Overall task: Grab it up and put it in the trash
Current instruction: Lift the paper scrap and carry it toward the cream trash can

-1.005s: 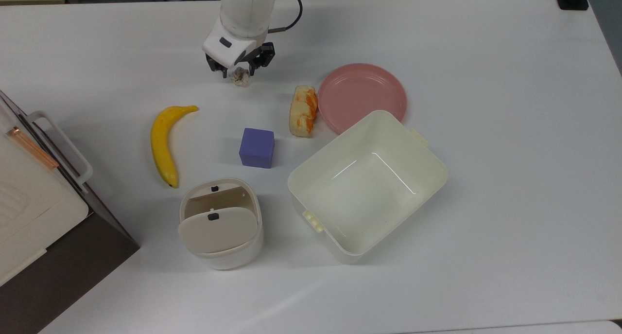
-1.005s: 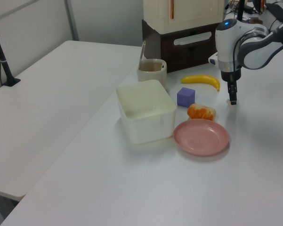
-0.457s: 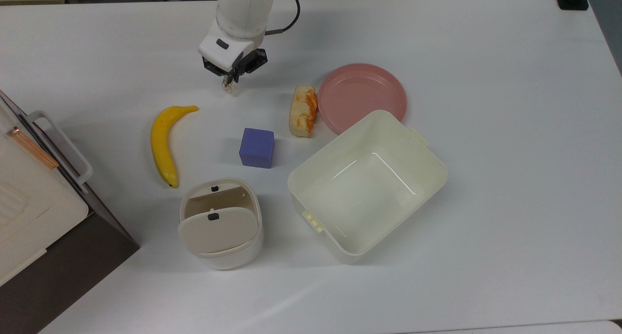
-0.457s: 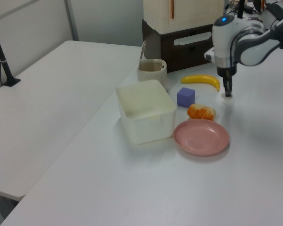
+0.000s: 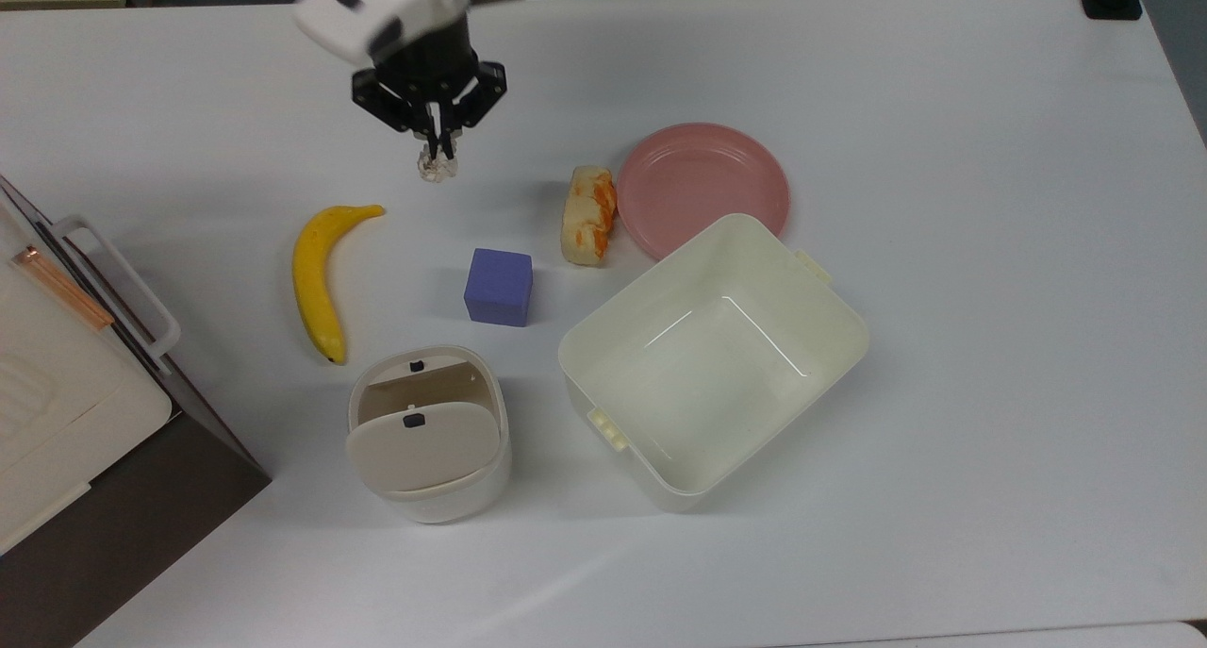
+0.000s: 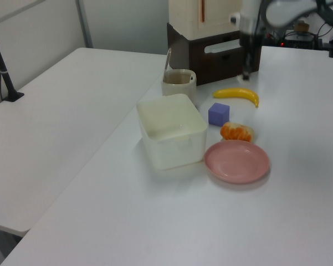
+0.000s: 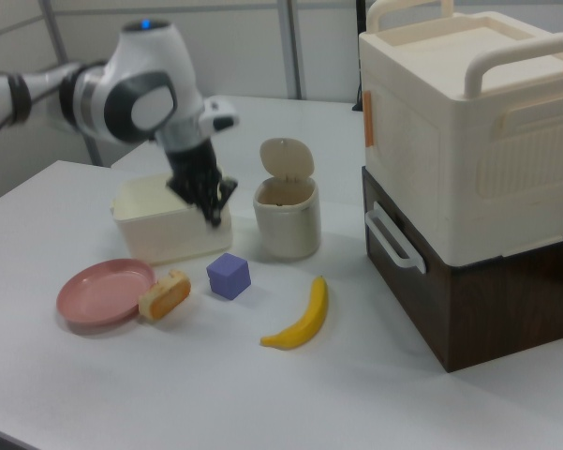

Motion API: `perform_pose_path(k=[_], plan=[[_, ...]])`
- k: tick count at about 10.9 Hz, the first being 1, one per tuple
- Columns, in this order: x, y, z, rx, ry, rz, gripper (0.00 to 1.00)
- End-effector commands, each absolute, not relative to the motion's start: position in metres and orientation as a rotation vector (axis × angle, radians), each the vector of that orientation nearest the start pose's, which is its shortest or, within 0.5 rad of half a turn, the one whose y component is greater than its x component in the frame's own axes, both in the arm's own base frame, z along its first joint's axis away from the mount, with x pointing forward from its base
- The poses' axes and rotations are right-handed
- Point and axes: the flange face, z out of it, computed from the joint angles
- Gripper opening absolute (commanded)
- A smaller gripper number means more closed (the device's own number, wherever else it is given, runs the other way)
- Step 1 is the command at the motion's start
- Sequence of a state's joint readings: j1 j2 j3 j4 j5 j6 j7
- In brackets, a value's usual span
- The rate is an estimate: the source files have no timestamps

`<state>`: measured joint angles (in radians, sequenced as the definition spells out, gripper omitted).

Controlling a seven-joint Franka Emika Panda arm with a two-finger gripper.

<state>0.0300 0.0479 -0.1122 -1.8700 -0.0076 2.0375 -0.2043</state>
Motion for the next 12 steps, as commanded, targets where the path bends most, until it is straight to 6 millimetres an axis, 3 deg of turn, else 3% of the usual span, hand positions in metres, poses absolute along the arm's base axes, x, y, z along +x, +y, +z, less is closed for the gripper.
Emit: perform_pose_path(k=[1, 3, 7, 9, 12], plan=[[0.630, -0.067, 0.552, -3.040, 0.077, -0.391, 0.00], [0.664, -0.071, 0.558, -2.997, 0.332, -0.532, 0.00], [0.712, -0.063, 0.531, -2.972, 0.700, -0.652, 0.00], [0.726, -0.045, 0.511, -2.973, 0.832, -0.752, 0.00], [0.734, -0.025, 0.484, -3.032, 0.869, -0.783, 0.00]])
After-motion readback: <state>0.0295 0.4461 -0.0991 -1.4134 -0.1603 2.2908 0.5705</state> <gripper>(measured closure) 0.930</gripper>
